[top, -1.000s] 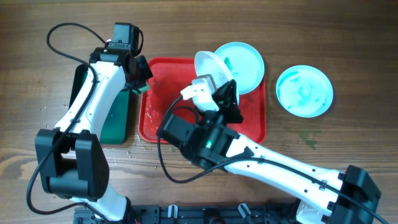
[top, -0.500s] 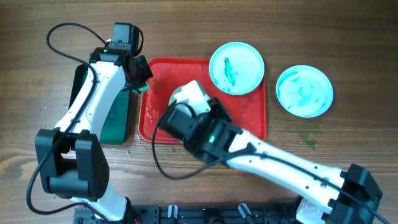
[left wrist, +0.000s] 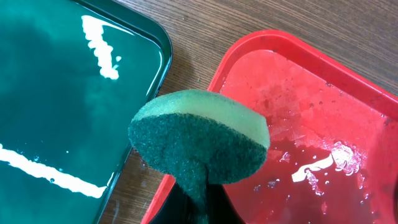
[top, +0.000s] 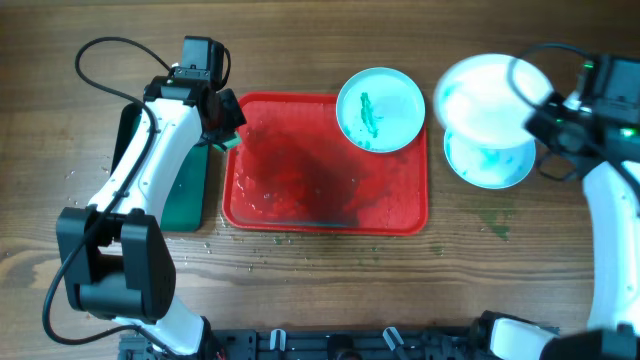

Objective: Clean dirty plates on tray and stack at the side
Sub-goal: 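Lift the plate with the right gripper and stack it on the right plate, then grasp the last plate on the red tray with the right gripper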

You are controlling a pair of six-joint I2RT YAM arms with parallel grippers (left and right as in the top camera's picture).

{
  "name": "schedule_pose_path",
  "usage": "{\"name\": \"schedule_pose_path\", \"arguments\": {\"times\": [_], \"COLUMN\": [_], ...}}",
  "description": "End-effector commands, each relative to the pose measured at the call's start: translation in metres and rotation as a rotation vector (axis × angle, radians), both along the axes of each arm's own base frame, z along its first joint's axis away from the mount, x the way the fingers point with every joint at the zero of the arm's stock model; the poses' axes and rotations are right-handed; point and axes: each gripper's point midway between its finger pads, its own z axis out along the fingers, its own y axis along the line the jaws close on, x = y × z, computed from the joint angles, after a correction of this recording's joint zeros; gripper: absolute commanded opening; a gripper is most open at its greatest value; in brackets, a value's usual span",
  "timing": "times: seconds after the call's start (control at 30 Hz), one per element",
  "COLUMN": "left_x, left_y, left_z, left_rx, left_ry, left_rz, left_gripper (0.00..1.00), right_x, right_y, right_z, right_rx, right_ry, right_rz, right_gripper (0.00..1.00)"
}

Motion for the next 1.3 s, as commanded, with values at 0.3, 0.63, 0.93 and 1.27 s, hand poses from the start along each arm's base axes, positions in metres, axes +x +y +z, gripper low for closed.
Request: {"name": "schedule_pose_path", "arguments": {"times": [0.3,0.63,0.93,1.27], "left_x": [0.002,0.003,0.001,0.001], "left_y": [-0.002,-0.005,-0.009,-0.009], "left_z": [0.001,-0.003,-0.014,-0.014], "left_rx": [-0.012,-0.026,-0.045,-0.045], "left_ry": [-0.009,0.001,0.032,0.033], "left_rz": [0.012,0.007,0.008,0.008], "left_gripper": [0.04,0.04,0.04,0.04], "right_x": [0.016,0.077,0.06,0.009], "right_y": [-0.001,0.156,0.191,0.253], "right_z": [-0.114,-0.084,-0.177,-0.133], "right_rx": [0.255,0.092,0.069,0.095], "right_ry": [0.173,0.091,0.328,0.354], "right_rz": [0.107,0.581,0.522,0.975], "right_gripper": [0.35,0.36,0.23,0.27]}}
